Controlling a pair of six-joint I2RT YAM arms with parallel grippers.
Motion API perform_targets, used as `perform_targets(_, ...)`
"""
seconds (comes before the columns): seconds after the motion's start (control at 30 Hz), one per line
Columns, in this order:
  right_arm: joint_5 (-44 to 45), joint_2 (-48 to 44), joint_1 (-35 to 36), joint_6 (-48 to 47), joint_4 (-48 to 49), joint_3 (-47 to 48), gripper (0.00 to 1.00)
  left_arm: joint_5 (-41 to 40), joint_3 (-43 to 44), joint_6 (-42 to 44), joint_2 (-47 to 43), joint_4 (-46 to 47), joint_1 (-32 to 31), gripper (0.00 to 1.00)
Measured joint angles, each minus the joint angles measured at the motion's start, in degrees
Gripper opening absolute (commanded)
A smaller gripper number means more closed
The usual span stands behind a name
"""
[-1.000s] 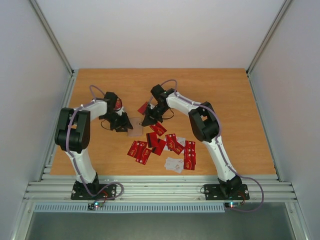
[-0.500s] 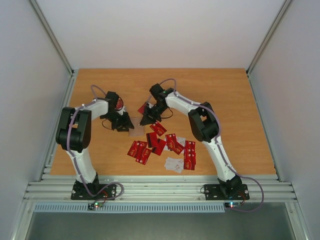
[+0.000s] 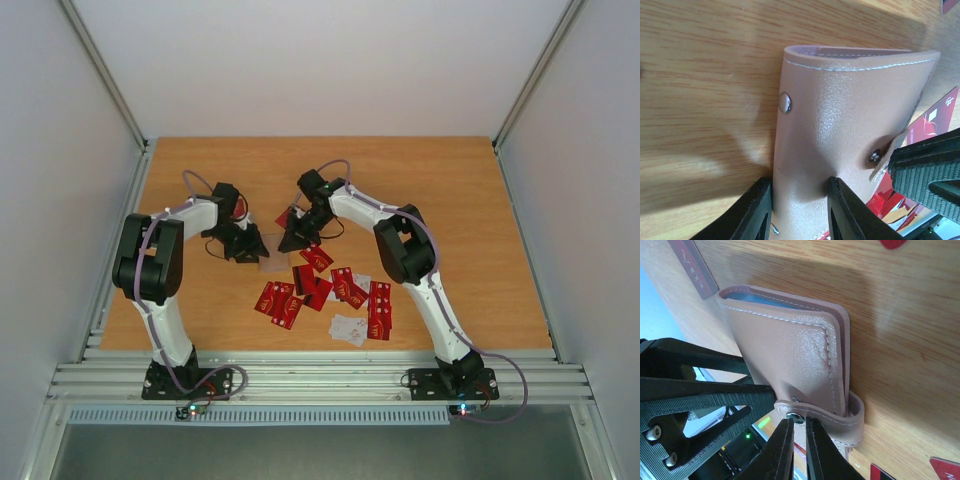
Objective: Put the credit cards into the card holder
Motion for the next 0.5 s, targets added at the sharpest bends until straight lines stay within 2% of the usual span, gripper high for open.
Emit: perform_targets(0.5,-0.7,0.7,0.0,1.4,1.4,0.3,0.09,0.0,0.5,0.0,0.3,-0.5,0.0,0.33)
